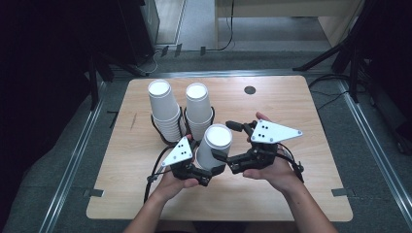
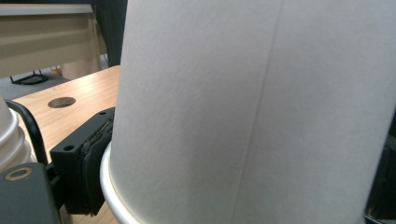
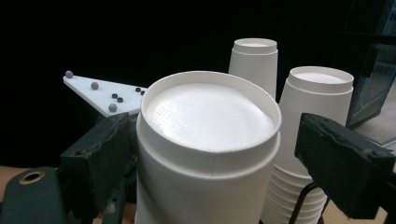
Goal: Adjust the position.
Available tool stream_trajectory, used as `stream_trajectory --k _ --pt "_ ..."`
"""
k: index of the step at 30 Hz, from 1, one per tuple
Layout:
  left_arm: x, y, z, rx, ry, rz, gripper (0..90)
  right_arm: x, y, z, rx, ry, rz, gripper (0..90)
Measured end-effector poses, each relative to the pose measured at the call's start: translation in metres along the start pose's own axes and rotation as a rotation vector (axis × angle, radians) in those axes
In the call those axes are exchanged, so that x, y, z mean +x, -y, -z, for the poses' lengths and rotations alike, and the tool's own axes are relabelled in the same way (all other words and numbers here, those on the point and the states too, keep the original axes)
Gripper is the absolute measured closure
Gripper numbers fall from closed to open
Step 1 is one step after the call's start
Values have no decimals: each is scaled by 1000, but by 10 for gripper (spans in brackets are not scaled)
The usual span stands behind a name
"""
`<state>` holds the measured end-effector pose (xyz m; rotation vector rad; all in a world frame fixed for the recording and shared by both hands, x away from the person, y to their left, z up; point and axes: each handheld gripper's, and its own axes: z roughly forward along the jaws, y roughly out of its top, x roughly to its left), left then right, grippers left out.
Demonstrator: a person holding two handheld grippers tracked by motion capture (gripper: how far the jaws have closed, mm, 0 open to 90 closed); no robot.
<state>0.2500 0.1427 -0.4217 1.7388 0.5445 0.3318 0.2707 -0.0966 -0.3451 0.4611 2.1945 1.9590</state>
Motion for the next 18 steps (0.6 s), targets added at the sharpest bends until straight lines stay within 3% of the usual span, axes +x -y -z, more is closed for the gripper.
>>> stream_trajectory --k 9,18 --pt "6 1 4 26 -7 -14 61 -6 3 14 2 15 2 120" --pt "14 0 9 54 -22 -25 62 -10 13 23 43 14 12 122"
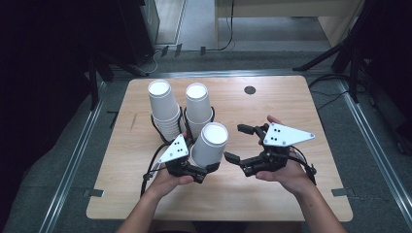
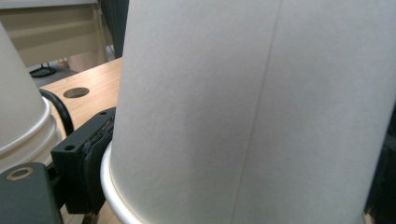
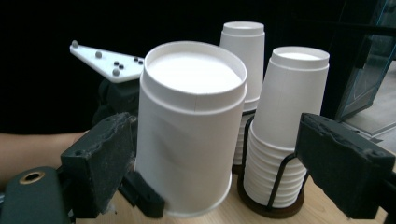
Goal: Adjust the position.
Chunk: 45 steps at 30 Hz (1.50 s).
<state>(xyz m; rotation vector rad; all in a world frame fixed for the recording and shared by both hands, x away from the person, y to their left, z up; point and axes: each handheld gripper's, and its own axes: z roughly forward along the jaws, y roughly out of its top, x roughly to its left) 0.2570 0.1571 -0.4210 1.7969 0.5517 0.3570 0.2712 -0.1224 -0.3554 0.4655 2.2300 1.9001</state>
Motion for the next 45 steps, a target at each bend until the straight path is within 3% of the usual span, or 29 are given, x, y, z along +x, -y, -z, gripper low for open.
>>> stream_trajectory --k 16,26,32,33,37,45 --pt "8 -2 8 102 -11 -83 65 -4 9 5 44 -4 25 133" --pt "9 0 6 176 15 -125 67 -6 15 6 70 -31 30 142" --pt "8 0 4 189 40 -136 72 -7 16 0 94 -54 24 142" --pt "6 0 2 191 49 -135 76 -9 18 -5 101 -76 9 142" --pt "5 1 -1 204 56 -145 76 -13 20 -13 113 -88 -14 139" --pt "5 3 -1 214 66 -144 78 -14 16 -15 129 -114 0 139"
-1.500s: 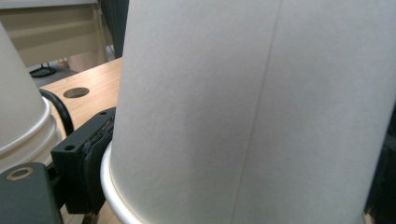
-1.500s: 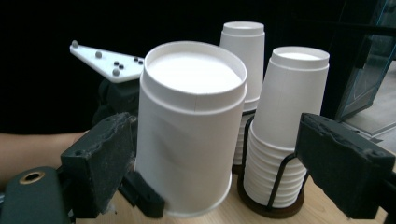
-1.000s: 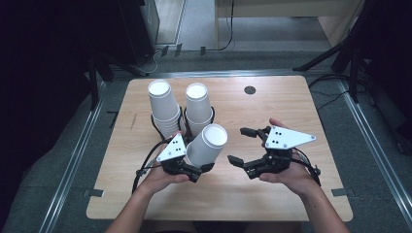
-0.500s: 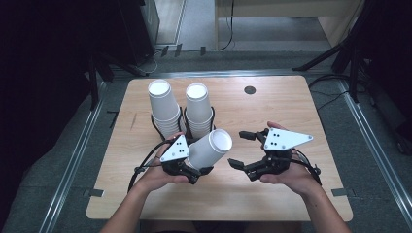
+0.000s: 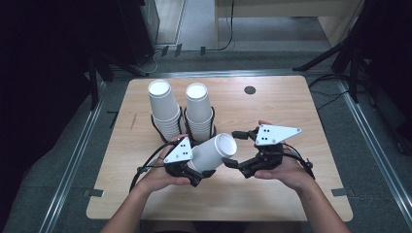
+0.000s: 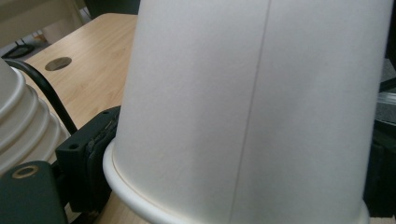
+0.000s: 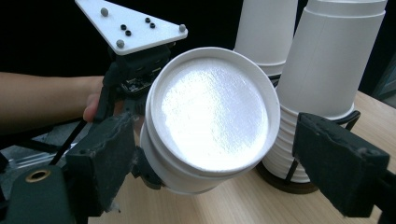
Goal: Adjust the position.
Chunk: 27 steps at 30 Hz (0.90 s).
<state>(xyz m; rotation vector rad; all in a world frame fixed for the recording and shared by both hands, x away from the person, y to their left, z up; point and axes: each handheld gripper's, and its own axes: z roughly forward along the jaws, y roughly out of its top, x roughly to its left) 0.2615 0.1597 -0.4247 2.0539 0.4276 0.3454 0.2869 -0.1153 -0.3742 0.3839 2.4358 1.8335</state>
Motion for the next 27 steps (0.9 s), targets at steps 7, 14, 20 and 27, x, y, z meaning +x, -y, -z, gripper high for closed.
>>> stream_trajectory --k 7,14,20,27 --pt "-2 -1 -2 6 13 -5 78 -2 -2 -4 12 -23 4 139" --pt "-5 -1 -6 15 25 -17 79 1 -4 -12 33 -57 20 170" --pt "-5 -1 -7 19 32 -23 79 -1 -3 -15 47 -68 22 220" --pt "-5 0 -6 29 38 -33 79 -1 -2 -15 52 -95 20 234"
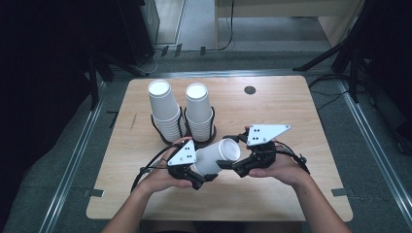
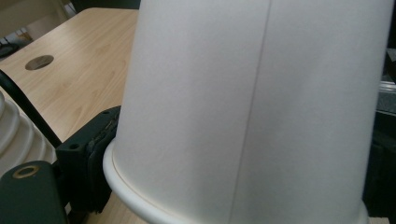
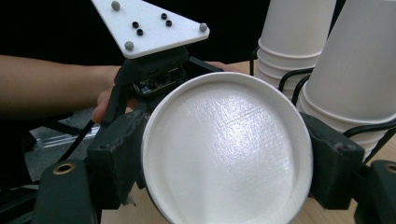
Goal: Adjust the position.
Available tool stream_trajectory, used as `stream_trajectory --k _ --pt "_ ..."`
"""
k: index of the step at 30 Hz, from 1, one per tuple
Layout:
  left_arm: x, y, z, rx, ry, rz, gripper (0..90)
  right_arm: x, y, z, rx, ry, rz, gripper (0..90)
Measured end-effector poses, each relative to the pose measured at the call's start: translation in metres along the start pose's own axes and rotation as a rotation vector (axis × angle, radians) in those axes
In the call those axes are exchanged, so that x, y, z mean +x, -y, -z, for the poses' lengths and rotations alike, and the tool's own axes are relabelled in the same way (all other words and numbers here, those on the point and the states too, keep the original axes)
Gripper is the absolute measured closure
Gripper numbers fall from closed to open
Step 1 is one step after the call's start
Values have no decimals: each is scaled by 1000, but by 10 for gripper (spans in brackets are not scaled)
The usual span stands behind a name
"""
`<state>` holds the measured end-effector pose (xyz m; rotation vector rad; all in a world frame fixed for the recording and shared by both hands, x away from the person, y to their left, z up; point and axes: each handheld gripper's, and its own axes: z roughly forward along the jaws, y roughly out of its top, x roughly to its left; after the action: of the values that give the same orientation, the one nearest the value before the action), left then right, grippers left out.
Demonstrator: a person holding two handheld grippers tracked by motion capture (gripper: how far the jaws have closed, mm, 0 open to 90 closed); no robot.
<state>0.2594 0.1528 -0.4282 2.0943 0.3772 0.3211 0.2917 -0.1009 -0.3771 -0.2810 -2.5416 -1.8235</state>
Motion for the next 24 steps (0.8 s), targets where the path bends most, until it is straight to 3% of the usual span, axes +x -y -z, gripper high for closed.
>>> stream_trajectory --k 24 --pt "-4 -1 0 -10 3 -40 82 -1 3 -1 29 -42 -15 213"
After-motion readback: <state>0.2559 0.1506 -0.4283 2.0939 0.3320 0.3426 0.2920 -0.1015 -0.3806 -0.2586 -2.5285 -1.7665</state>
